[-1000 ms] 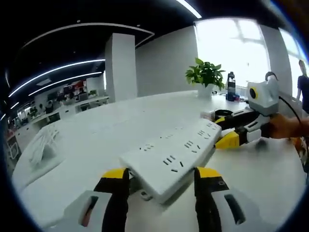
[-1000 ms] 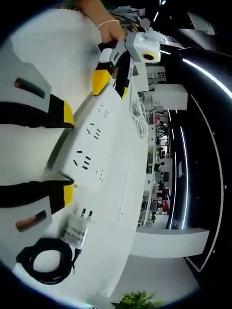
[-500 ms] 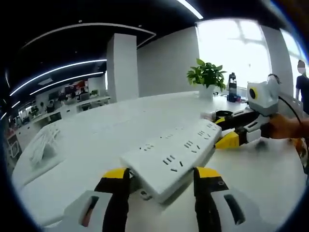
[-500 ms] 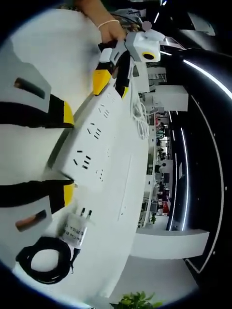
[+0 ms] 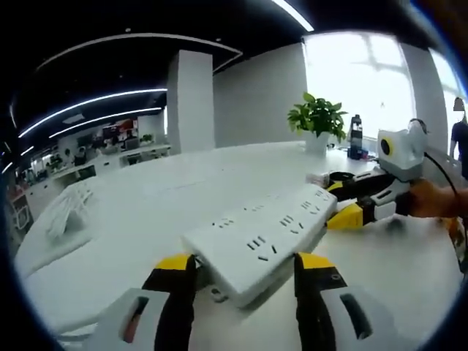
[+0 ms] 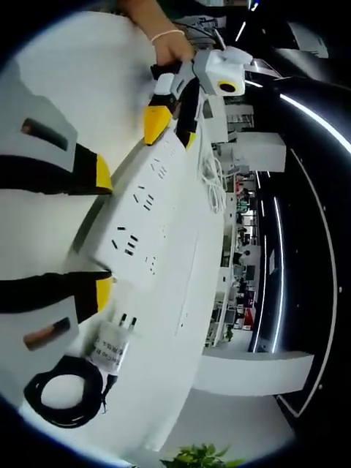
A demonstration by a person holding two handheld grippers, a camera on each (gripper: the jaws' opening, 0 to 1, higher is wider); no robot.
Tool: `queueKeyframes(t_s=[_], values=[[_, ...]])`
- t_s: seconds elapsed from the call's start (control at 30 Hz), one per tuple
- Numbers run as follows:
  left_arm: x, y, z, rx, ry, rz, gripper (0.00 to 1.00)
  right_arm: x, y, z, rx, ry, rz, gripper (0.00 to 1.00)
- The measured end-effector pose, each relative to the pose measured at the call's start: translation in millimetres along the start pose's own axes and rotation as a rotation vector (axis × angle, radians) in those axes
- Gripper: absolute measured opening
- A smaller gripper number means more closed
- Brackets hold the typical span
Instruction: Straighten the power strip on the desk, plug the charger into it
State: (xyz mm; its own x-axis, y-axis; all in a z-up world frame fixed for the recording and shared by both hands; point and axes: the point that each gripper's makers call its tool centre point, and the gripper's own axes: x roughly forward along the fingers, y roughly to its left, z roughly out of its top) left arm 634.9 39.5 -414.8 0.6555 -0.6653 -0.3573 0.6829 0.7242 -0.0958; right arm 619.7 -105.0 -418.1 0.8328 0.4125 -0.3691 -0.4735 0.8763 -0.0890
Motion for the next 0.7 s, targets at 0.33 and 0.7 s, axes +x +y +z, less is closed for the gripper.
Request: queueKeyframes(t_s=[0.33, 0.7], values=[[-6.7, 3.1, -1.0, -0.007, 0.013, 0.025, 0.64, -9.6, -8.3, 9.1, 0.009, -0.059, -0.005, 0.44], [-20.0, 6.7, 4.7, -0.017, -0.002, 0.078, 0.71, -14.2, 3.6, 20.7, 0.036, -0.129, 0.07, 0.49]])
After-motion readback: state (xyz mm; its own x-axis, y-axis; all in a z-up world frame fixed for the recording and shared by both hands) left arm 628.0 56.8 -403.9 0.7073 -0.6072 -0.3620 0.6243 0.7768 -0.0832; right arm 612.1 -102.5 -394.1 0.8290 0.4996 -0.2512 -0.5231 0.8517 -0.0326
